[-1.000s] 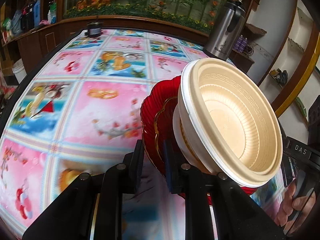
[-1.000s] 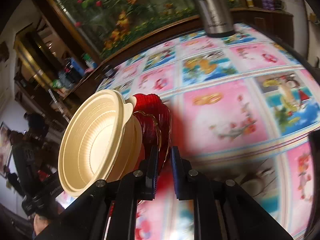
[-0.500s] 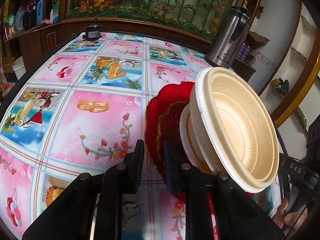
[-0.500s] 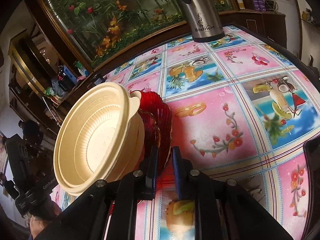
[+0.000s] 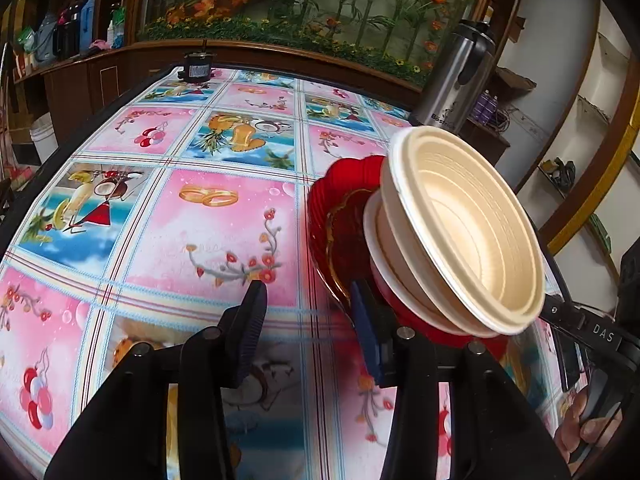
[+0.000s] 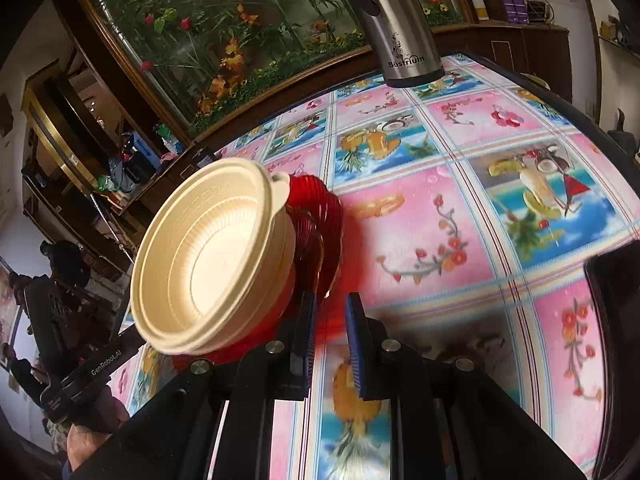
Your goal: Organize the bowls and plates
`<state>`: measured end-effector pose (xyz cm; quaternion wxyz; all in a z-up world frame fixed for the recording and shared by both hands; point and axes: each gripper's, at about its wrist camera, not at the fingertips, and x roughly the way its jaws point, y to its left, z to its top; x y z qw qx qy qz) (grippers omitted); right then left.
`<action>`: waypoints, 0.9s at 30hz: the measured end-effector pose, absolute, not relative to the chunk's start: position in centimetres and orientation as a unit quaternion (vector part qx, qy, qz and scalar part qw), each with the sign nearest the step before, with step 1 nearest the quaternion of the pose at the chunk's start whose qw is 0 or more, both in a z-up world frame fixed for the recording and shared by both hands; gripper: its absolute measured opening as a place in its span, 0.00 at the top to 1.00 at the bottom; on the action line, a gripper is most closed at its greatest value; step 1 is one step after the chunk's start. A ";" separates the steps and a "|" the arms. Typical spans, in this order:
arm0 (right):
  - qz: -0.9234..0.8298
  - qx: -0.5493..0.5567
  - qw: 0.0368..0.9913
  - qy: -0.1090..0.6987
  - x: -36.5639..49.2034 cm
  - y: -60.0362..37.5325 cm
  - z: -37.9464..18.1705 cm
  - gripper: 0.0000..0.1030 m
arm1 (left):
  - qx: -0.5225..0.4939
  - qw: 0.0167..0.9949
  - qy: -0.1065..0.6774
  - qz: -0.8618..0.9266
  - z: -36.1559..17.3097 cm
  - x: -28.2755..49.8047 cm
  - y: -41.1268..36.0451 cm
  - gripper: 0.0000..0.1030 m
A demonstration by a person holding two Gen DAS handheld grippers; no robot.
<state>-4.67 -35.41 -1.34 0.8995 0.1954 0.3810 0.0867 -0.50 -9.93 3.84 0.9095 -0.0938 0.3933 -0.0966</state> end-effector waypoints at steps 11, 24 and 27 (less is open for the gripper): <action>0.105 0.191 0.899 0.380 -8.0 -34.1 -2.1 0.78 | -0.071 0.920 0.370 -0.108 4.6 -4.2 -10.5 0.54; 0.114 0.123 0.917 0.362 -9.9 -29.6 -2.2 0.65 | -0.040 0.942 0.326 -0.077 4.7 -8.1 -10.9 0.24; 0.111 0.112 0.921 0.355 -10.3 -29.2 -2.1 0.63 | -0.020 0.944 0.322 -0.061 4.6 -8.6 -11.3 0.19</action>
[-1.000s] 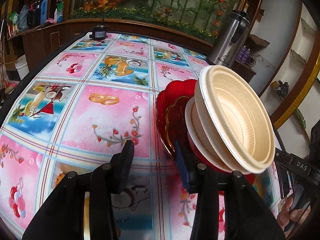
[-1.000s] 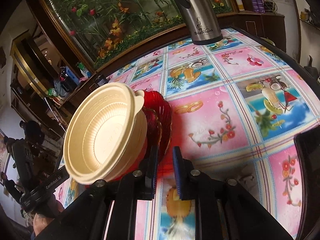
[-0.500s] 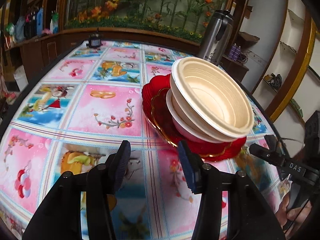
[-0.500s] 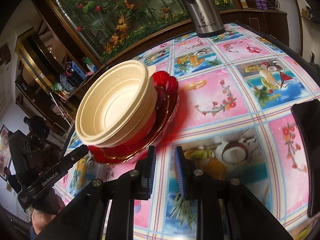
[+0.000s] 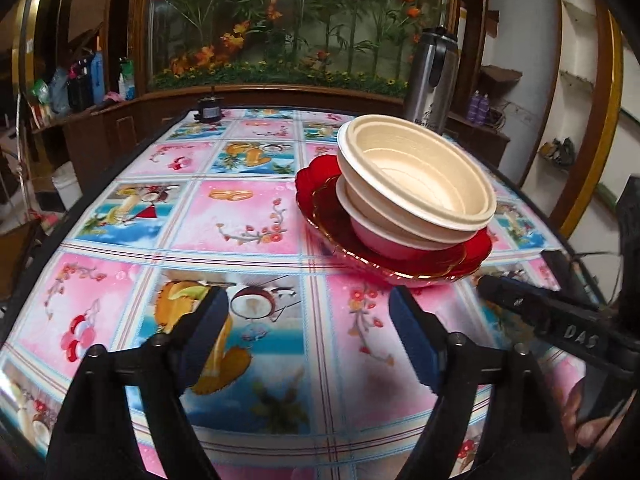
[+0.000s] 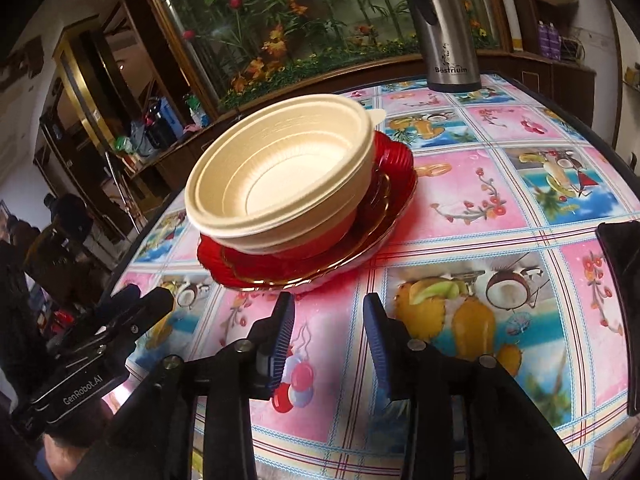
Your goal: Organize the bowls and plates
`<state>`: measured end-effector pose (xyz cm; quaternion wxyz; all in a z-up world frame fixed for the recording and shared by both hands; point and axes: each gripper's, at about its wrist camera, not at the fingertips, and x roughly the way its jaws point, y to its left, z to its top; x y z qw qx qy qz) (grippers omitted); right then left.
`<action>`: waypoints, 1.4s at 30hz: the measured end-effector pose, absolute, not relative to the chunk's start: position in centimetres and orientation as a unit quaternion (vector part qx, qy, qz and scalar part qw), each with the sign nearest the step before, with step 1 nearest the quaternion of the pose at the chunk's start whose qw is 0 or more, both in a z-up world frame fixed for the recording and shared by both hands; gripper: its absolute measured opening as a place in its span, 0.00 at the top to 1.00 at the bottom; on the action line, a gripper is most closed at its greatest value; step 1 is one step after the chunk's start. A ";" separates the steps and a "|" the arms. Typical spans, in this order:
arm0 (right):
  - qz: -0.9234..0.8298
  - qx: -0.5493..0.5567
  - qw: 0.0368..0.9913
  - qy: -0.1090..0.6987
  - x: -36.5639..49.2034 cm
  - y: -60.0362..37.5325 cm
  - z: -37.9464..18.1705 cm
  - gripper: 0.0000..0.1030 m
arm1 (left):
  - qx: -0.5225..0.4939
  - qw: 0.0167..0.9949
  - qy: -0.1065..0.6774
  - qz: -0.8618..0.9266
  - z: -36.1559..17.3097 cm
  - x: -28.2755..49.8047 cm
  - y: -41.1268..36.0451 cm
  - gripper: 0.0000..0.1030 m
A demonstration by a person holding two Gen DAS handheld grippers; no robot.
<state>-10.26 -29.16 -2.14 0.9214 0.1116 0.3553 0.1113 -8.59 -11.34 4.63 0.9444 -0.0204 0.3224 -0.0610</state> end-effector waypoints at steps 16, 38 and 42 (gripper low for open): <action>0.098 0.110 0.940 0.307 -11.9 -29.4 -1.1 0.21 | 0.040 0.930 0.360 -0.057 3.8 -8.7 -12.5 0.16; 0.075 0.090 0.940 0.322 -11.2 -28.9 -1.3 0.11 | 0.078 0.948 0.308 -0.017 4.5 -9.7 -13.1 0.16; 0.075 0.088 0.941 0.319 -11.3 -28.9 -1.3 0.11 | 0.085 0.947 0.309 -0.017 4.5 -9.7 -13.3 0.16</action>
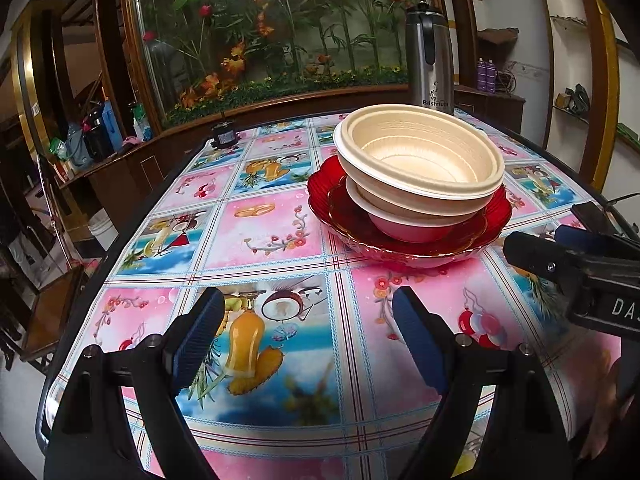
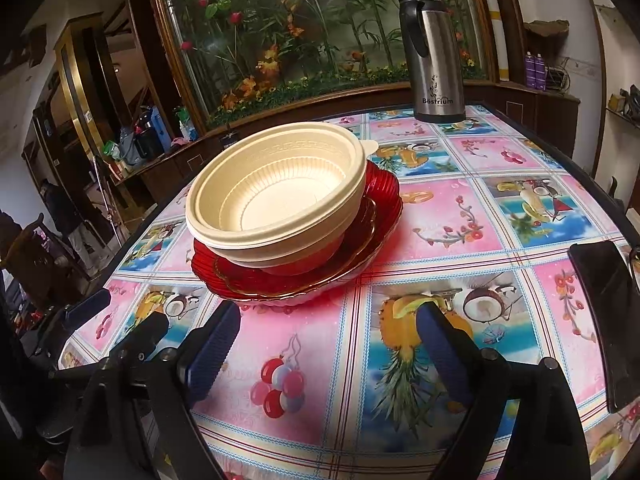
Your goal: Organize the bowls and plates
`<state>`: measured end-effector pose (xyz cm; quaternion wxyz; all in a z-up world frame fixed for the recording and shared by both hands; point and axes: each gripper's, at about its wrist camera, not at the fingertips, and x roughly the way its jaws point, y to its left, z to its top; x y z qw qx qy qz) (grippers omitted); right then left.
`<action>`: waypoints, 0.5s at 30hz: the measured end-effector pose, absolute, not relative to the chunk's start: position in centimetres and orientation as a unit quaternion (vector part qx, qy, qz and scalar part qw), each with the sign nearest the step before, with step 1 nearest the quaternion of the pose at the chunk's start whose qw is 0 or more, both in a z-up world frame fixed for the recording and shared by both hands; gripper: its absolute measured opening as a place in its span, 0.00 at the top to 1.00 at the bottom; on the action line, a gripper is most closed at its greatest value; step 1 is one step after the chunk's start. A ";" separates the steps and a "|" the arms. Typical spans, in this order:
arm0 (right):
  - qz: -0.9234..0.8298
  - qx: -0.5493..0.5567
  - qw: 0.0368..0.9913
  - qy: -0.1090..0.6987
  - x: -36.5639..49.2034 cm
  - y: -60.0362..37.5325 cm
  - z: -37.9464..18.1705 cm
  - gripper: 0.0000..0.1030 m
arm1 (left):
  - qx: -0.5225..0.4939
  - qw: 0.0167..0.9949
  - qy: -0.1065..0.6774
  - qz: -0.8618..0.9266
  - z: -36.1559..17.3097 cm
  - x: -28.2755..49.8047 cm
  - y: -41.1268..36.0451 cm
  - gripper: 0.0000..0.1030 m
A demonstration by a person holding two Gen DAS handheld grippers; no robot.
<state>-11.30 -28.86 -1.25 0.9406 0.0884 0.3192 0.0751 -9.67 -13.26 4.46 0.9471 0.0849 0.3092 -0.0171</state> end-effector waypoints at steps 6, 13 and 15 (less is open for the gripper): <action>0.077 0.088 0.941 0.316 -11.3 -28.8 -1.2 0.11 | 0.074 0.944 0.320 -0.021 4.4 -9.4 -12.9 0.16; 0.078 0.088 0.941 0.316 -11.4 -28.9 -1.2 0.11 | 0.076 0.945 0.319 -0.015 4.3 -9.3 -12.9 0.16; 0.080 0.088 0.941 0.317 -11.3 -28.8 -1.2 0.11 | 0.077 0.945 0.318 -0.014 4.3 -9.3 -12.9 0.16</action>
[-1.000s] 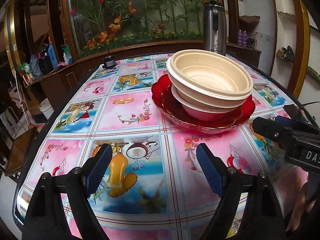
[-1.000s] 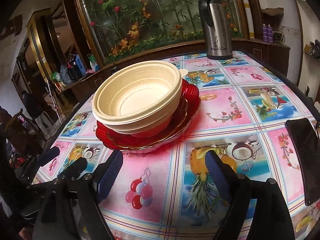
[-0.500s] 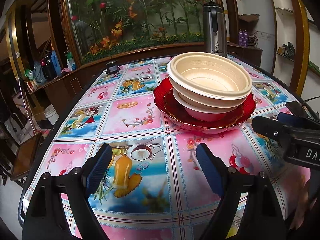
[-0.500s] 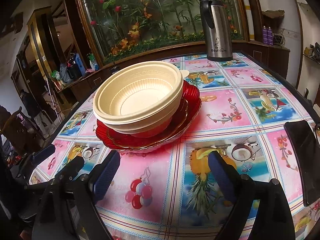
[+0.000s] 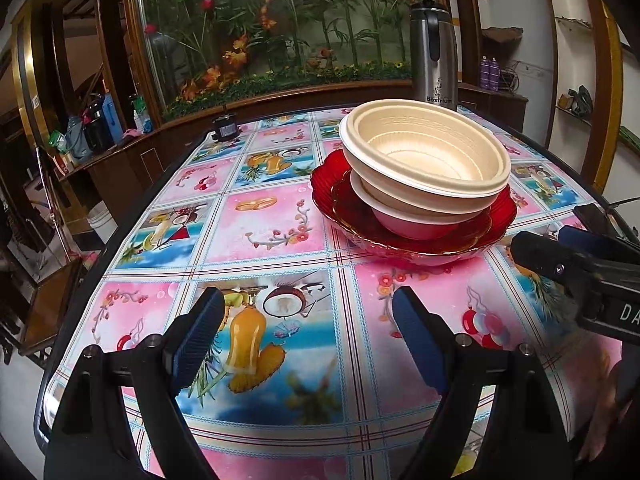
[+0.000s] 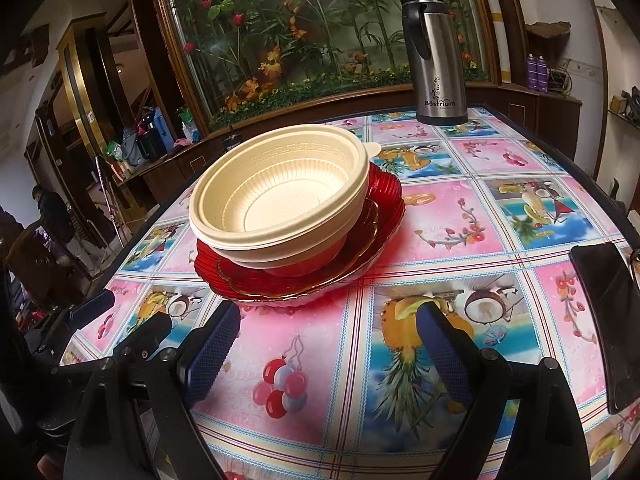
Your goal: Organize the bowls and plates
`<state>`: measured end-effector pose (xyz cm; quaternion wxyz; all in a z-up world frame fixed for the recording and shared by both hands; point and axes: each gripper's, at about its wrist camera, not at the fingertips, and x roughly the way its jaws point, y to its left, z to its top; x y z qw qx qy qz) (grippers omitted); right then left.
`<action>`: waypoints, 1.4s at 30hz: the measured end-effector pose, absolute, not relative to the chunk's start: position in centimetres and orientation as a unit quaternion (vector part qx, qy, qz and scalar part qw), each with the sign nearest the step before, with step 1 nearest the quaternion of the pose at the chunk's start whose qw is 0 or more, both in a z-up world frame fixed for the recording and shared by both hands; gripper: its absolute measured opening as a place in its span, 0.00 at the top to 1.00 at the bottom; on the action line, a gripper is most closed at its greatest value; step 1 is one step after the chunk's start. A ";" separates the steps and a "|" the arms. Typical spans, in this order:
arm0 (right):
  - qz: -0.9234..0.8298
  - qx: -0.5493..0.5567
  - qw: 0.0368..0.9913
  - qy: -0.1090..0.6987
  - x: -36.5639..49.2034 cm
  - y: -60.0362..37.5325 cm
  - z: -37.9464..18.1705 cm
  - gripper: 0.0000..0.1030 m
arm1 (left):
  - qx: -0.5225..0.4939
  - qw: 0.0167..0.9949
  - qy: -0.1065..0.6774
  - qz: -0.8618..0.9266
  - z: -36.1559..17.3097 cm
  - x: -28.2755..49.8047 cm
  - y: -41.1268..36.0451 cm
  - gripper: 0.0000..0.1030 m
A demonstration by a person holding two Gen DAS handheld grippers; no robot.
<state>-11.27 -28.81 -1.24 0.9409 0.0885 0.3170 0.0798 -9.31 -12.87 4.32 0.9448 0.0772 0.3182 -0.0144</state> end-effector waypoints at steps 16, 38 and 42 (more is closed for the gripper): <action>0.083 0.093 0.940 0.319 -11.3 -28.9 -1.2 0.11 | 0.066 0.943 0.326 -0.015 4.2 -9.1 -12.4 0.16; 0.085 0.095 0.941 0.312 -11.5 -29.0 -1.1 0.11 | 0.066 0.937 0.344 0.001 4.0 -8.7 -12.2 0.16; 0.085 0.096 0.941 0.314 -11.5 -29.1 -1.1 0.11 | 0.077 0.937 0.340 0.011 4.0 -8.9 -12.4 0.16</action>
